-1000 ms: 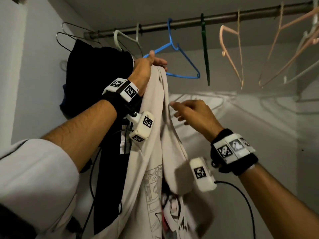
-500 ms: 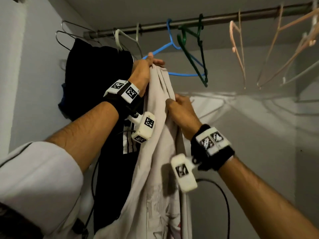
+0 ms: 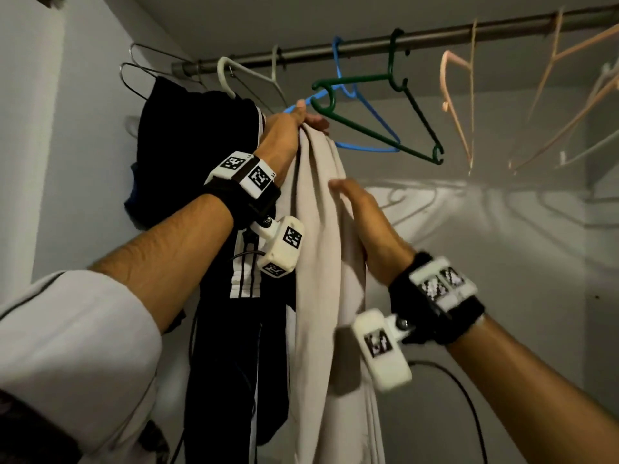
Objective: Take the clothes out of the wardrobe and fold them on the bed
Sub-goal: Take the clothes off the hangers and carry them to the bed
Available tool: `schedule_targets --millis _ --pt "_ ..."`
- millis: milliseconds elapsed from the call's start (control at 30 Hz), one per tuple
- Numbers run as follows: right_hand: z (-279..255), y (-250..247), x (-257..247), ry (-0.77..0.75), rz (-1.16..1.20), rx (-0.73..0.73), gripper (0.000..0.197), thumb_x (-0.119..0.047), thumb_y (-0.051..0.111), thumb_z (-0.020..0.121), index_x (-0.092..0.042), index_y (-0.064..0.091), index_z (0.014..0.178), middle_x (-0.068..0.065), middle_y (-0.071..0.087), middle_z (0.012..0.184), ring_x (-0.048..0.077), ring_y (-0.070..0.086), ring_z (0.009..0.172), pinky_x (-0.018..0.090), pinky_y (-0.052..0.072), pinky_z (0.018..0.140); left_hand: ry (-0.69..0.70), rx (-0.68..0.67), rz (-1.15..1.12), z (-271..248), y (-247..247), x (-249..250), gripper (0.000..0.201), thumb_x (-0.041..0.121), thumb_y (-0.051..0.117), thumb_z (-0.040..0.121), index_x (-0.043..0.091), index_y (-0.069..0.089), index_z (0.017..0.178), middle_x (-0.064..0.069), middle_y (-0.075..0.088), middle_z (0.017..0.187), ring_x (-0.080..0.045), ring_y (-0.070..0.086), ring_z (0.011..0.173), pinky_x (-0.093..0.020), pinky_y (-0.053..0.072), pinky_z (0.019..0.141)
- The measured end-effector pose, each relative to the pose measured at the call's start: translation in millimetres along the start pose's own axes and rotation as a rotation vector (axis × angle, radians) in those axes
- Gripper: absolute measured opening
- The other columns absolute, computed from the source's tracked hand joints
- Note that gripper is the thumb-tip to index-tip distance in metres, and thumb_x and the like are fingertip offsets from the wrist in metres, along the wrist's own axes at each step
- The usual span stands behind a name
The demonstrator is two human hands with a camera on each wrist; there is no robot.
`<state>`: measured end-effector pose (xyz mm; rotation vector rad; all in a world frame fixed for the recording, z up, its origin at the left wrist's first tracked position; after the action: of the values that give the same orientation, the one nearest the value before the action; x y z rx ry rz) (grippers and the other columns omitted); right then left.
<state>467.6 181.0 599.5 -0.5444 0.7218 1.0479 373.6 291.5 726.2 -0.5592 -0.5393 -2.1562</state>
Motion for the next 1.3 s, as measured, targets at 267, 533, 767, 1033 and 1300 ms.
schedule_targets --millis 267,533,767,1033,1300 --pt "21 5 -28 -0.136 -0.204 0.177 0.018 -0.021 0.061 0.097 -0.015 0.075 0.106 0.003 0.080 0.098 0.023 0.076 0.092 0.048 0.060 0.093 -0.012 -0.005 0.001 -5 -1 9 0.052 0.030 0.037 0.110 0.004 0.068 0.079 -0.018 0.070 0.093 -0.026 0.064 0.083 -0.036 0.056 0.086" --pt "-23 7 20 -0.076 -0.247 0.073 0.027 -0.030 0.055 0.095 -0.013 0.075 0.105 0.001 0.080 0.094 0.025 0.075 0.089 0.044 0.060 0.086 0.009 -0.008 0.119 -5 -4 7 0.052 0.031 0.036 0.110 0.006 0.072 0.082 -0.009 0.072 0.079 -0.015 0.066 0.066 -0.025 0.056 0.072" --pt "39 1 -43 -0.048 -0.054 0.128 0.032 -0.041 0.062 0.095 -0.017 0.074 0.112 0.008 0.080 0.097 0.026 0.076 0.088 0.040 0.062 0.079 0.018 -0.025 0.139 -7 5 7 0.054 0.034 0.035 0.110 0.005 0.075 0.090 -0.016 0.074 0.095 -0.023 0.068 0.084 -0.034 0.057 0.084" --pt "-8 1 -19 -0.208 -0.088 0.183 0.017 -0.022 0.061 0.101 -0.015 0.075 0.095 0.002 0.077 0.084 0.021 0.071 0.075 0.035 0.058 0.073 -0.039 0.008 0.072 -5 -7 16 0.049 0.033 0.039 0.110 0.003 0.071 0.088 -0.020 0.068 0.089 -0.020 0.064 0.068 -0.024 0.056 0.062" --pt "-56 -12 -11 -0.322 -0.213 0.130 0.025 -0.018 0.060 0.103 -0.012 0.068 0.080 -0.007 0.060 0.066 0.011 0.053 0.061 0.026 0.043 0.060 -0.035 0.066 0.190 -11 -10 15 0.041 0.038 0.043 0.108 0.016 0.076 0.098 0.002 0.071 0.091 -0.013 0.064 0.082 -0.029 0.051 0.076"
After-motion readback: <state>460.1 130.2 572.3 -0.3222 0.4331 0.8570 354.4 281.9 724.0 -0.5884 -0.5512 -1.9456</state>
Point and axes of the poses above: each hand's wrist, its own z-axis towards the middle knuckle, its own y-axis out of the palm, x = y × z, the point moved 8 cm from there along z, towards the middle knuckle
